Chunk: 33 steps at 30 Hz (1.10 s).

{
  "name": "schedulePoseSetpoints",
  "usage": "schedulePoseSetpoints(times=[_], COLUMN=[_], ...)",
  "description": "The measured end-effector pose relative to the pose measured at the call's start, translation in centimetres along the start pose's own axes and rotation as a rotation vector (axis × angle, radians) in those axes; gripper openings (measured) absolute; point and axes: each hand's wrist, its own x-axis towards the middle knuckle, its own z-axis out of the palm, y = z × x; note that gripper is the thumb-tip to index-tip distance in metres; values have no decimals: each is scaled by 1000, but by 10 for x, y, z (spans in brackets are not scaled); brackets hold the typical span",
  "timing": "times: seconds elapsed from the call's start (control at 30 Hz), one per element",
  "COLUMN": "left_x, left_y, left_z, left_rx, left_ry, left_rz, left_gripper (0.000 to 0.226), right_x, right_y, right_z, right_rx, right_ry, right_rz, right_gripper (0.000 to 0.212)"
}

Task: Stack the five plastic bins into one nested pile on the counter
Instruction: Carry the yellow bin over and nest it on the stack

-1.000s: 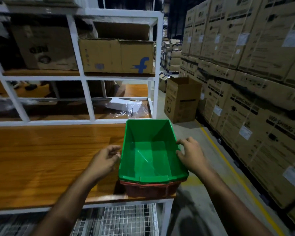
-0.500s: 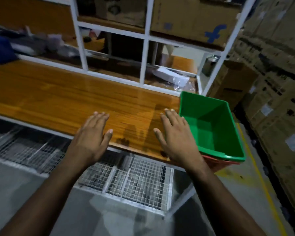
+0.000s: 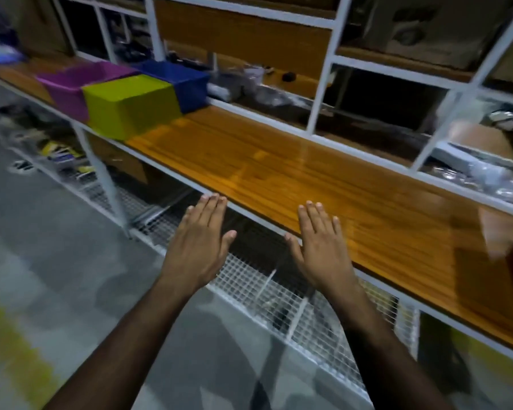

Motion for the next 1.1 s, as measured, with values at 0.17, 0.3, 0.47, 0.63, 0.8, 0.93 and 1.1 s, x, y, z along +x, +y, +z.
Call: schedulePoseSetpoints(times=[0.17, 0.3, 0.47, 0.63, 0.8, 0.93, 1.1], left_x=[11, 37, 97, 178, 274, 350, 436], left_y=[-104, -171, -257, -349, -414, -460, -528], left_z=[-5, -9, -12, -31, -58, -64, -59], left_rx=[20, 56, 108, 184, 284, 275, 220], left_ry=[-22, 5, 25, 14, 15, 25, 1], left_rz=[-147, -187, -230, -242, -144, -77, -4], left_gripper=[70, 68, 67, 68, 73, 70, 71], right_x=[73, 145, 242, 352, 441, 498, 551], right_y=[-78, -133, -192, -243, -275, -298, -340], right_z=[30, 59, 95, 118, 116, 117, 129], right_rx=[4, 42, 67, 178, 206, 218, 201], right_ry=[-57, -76, -68, -39, 6, 6, 5], right_rz=[-71, -116, -150, -124, -116, -77, -4], right_gripper=[73, 73, 71, 71, 70, 70, 65])
